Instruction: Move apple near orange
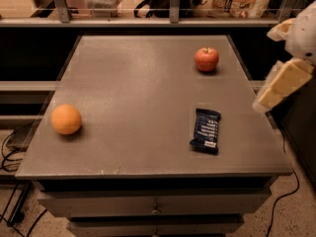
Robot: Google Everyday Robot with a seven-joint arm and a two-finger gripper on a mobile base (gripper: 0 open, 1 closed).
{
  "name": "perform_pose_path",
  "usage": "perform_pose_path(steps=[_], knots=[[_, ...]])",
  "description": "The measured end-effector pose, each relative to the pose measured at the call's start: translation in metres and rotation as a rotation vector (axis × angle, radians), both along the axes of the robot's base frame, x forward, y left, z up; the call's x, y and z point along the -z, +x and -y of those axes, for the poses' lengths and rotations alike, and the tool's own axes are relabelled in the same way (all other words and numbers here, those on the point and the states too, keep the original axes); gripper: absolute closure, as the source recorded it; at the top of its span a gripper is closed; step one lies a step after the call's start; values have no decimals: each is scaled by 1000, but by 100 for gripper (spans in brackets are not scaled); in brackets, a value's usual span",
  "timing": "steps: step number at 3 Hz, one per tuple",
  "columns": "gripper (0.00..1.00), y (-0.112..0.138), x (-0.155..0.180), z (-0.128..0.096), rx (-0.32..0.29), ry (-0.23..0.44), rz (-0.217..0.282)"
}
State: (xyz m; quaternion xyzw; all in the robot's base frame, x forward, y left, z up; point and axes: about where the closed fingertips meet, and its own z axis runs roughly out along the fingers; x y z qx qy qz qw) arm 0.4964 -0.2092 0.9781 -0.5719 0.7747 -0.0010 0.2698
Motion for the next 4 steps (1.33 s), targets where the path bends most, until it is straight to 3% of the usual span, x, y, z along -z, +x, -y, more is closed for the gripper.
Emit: perform_pose_path(steps=[1,2,3,4], knots=[[0,56,0,-6,7,106,36],[0,56,0,-7,7,106,36],[0,82,5,-16,47,158,70],[0,130,16,-30,86,254,104]])
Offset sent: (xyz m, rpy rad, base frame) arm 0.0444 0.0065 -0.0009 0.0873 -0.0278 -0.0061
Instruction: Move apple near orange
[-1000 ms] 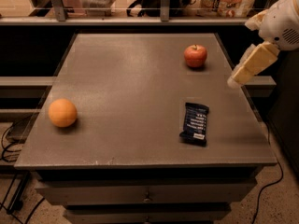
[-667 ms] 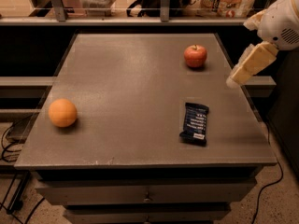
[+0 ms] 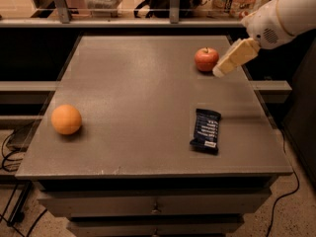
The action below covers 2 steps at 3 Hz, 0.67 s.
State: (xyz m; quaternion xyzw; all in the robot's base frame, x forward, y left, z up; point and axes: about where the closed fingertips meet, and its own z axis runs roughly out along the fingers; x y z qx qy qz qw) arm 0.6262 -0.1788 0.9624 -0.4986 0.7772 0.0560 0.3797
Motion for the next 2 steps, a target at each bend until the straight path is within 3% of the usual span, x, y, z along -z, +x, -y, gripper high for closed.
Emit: perform_pose_path(steps=[1,2], knots=[[0,44,19,-10,9,75,0],[0,82,45,-19,22,107,-33]])
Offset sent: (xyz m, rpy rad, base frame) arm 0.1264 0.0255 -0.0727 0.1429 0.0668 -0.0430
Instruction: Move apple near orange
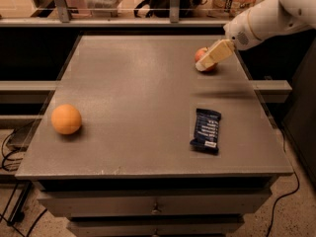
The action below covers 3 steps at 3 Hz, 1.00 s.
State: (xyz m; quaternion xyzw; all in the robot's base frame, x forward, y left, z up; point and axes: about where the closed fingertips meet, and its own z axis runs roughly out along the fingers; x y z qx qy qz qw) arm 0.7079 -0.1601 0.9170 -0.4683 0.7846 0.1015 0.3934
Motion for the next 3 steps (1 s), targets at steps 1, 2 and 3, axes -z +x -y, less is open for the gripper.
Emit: perform_pose_path(steps=[1,2,3], knots=[[0,22,26,-9,1,18,-46],[16,34,53,-7,24,40,-104],[40,36,66,-2,40,45,-129]])
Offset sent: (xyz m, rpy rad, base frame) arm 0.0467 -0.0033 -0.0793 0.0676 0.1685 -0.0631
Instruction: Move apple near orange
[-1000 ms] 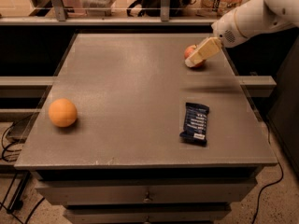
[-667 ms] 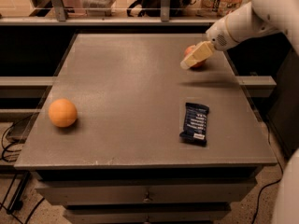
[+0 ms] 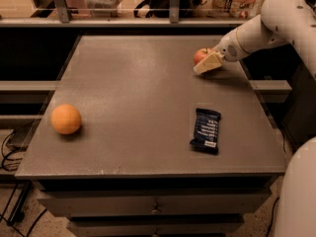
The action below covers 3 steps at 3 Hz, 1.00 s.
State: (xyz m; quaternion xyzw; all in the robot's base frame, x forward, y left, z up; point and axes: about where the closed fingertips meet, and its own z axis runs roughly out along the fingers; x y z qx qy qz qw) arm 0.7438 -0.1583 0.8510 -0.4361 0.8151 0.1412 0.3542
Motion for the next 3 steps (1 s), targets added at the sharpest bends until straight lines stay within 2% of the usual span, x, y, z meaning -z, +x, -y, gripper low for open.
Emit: perform_pose_path(steps=[1,2,3], knots=[[63,-4,-10,-3,-16,-10,19],[86,-13,-49,-24,-97,-38,76],[100,-36,-93,-59,-220,-70,140]])
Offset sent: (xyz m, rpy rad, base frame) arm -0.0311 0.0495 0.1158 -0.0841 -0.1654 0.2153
